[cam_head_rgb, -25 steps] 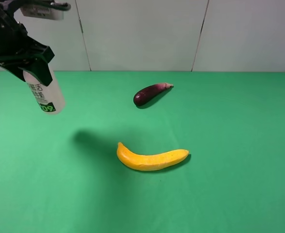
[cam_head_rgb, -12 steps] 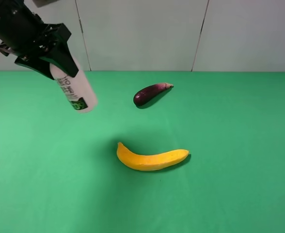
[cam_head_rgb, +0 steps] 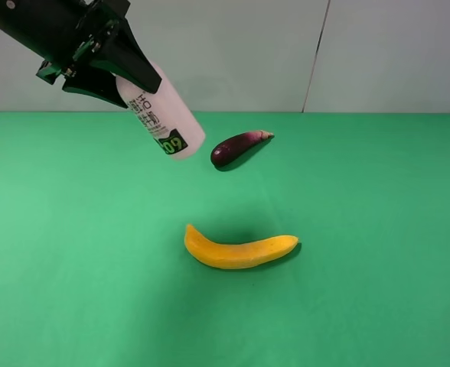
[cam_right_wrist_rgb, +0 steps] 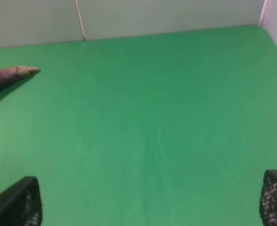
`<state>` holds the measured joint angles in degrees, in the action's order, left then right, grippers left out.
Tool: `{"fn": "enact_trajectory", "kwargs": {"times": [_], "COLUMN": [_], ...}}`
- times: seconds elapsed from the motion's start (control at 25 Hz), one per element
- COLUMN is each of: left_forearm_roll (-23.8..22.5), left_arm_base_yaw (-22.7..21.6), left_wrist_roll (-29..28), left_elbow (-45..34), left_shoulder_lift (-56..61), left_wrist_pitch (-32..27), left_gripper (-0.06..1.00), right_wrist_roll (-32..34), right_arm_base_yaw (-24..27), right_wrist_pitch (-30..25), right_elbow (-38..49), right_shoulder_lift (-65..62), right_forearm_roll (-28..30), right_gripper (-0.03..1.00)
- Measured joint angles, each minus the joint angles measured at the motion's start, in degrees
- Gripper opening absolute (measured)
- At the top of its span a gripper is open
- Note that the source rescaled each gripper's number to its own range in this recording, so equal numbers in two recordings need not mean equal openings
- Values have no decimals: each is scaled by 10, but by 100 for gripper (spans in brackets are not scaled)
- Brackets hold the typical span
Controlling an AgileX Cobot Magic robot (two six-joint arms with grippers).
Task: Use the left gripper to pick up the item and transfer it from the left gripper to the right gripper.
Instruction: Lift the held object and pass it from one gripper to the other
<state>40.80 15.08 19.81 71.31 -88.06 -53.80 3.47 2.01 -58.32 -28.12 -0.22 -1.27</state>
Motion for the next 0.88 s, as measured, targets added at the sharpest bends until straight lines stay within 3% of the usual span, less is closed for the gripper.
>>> {"fn": "enact_trajectory", "kwargs": {"times": [0.52, 0.88], "left_forearm_roll": [162, 175], "left_arm_base_yaw": [2, 80], "left_wrist_roll": [86, 118], "left_elbow": [0, 0], "left_shoulder_lift": [-80, -120], "left_wrist_pitch": [-7, 4], "left_gripper": [1, 1], "right_wrist_roll": [0, -17], "right_arm_base_yaw": [0, 0], "right_wrist_pitch": [0, 0], "right_elbow": [0, 0], "right_shoulder_lift": [0, 0], "right_forearm_roll": [-46, -57], "right_gripper": [100, 100]}}
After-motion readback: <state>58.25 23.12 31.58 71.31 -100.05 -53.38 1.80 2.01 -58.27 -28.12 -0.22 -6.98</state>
